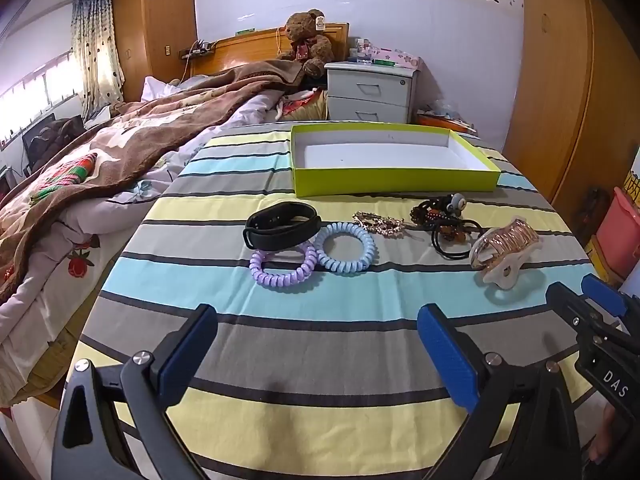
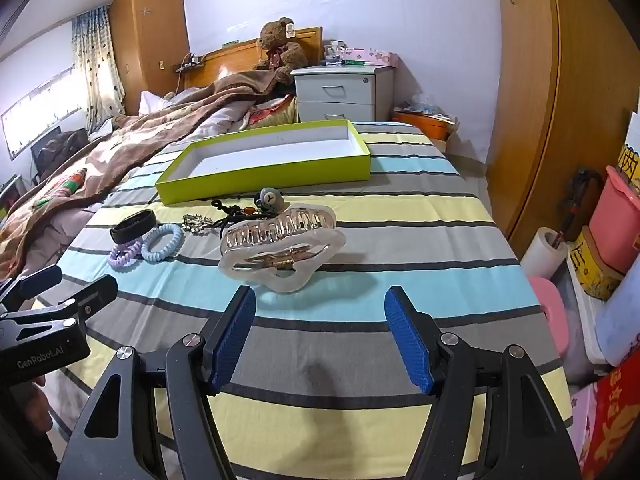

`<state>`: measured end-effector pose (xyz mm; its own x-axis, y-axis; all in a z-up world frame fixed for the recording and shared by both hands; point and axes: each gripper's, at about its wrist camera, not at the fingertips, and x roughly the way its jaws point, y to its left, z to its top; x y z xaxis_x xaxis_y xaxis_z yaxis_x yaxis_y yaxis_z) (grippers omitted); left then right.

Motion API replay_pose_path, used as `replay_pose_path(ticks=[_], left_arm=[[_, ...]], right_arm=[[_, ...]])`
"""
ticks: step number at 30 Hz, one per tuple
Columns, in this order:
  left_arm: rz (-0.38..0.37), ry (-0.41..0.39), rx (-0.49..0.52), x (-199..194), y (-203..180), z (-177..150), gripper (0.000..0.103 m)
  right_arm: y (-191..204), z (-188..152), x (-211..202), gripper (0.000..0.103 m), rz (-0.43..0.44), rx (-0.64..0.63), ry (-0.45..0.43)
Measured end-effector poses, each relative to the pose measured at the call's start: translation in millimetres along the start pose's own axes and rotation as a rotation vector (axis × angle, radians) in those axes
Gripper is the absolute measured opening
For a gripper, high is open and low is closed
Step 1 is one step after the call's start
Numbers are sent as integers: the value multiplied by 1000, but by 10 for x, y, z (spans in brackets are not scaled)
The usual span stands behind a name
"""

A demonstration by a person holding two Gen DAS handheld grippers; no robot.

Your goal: Organize jewelry

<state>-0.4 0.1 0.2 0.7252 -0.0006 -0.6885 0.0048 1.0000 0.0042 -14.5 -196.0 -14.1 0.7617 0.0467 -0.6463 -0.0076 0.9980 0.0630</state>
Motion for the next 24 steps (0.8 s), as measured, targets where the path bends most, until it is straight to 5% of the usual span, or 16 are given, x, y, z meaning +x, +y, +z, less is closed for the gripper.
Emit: replay_pose_path(ticks=[24], left_arm=[[4, 10, -34, -26, 74, 30, 101]], right_arm=[[30, 44, -25, 67, 16, -6, -13]])
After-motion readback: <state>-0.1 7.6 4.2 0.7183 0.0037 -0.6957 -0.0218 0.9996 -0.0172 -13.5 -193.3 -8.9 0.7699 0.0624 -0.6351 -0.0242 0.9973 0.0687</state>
